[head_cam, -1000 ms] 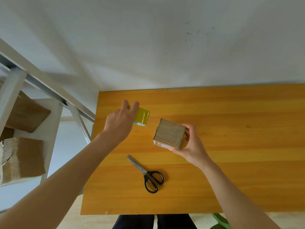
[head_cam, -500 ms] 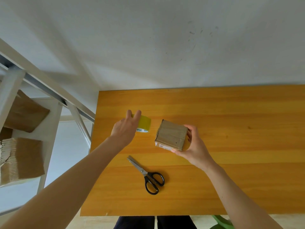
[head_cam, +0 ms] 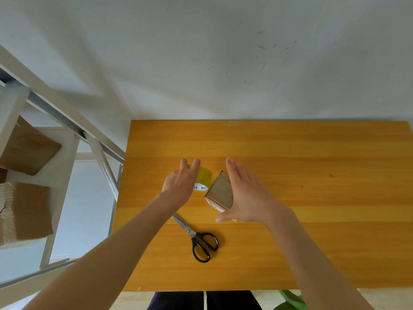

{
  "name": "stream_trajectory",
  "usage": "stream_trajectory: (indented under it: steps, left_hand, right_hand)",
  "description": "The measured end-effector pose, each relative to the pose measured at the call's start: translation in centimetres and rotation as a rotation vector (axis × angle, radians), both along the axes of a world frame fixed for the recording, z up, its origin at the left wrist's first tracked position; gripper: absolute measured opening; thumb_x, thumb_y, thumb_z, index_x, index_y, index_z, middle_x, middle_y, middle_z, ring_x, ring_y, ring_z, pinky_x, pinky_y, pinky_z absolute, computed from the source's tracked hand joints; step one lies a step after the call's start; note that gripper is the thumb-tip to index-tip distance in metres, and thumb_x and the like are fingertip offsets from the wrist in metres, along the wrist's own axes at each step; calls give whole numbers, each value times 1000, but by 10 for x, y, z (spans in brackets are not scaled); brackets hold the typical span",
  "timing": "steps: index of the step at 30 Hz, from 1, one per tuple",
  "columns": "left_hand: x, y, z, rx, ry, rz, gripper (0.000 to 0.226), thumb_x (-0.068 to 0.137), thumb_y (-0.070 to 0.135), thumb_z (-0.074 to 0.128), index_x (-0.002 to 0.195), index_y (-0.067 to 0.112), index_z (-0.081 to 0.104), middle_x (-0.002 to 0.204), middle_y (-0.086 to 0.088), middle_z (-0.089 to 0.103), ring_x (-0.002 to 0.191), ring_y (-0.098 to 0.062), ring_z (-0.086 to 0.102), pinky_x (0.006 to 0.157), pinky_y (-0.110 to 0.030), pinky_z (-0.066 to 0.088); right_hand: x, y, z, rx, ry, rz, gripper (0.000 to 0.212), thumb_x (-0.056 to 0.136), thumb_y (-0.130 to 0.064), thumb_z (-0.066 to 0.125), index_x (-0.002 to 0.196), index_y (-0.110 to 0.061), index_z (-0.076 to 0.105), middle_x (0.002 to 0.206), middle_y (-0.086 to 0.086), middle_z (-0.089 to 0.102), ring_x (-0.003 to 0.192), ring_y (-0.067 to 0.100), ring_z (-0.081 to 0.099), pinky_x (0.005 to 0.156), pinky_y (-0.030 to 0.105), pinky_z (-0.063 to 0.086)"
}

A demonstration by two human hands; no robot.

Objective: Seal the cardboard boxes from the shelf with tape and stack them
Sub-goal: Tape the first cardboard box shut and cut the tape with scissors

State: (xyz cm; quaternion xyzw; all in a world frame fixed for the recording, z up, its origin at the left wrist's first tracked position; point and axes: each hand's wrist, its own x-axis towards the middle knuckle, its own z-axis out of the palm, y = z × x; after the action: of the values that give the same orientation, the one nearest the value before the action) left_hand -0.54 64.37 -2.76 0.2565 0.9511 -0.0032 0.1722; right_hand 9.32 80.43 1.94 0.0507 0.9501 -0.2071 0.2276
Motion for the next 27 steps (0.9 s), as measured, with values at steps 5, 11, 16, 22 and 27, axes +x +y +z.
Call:
stream_trajectory:
  steps: [5,11,16,22,27]
  left_hand:
    - [5,4,2,13,0,-11,59,87,-2,55,132,17,23,115,-11,40,65,-25,55,51,-28,39]
    - [6,-7,14,80,19,16,58,95,8,46,142,31,20,118,-9,45,65,-26,57,48,-31,38]
    - [-9,-12,41,229,205,-25,74,97,25,49,150,40,0,111,-4,55,57,-16,46,41,-24,28]
    - [-16,3,50,483,27,152,53,86,12,53,136,25,44,106,-1,61,81,-20,55,58,-28,40]
    - [16,18,30,669,-176,125,70,79,-2,49,138,35,41,103,1,59,78,-23,56,56,-38,48]
  right_hand:
    - [-16,-29,3,280,-11,52,129,70,-73,66,153,-8,-9,152,15,28,136,30,36,106,44,31]
    - [-21,-31,-2,296,66,-41,107,79,-46,74,149,5,13,143,19,38,125,31,46,98,36,41]
    - [-25,-11,0,76,223,-155,111,70,-42,82,151,-3,16,146,9,35,126,28,44,95,35,43]
    - [-5,0,-22,-261,275,-367,110,67,-28,83,152,-11,16,139,1,33,122,16,43,89,24,42]
    - [20,5,-40,-135,255,-312,82,66,-31,79,136,-14,39,125,1,37,114,20,45,96,37,45]
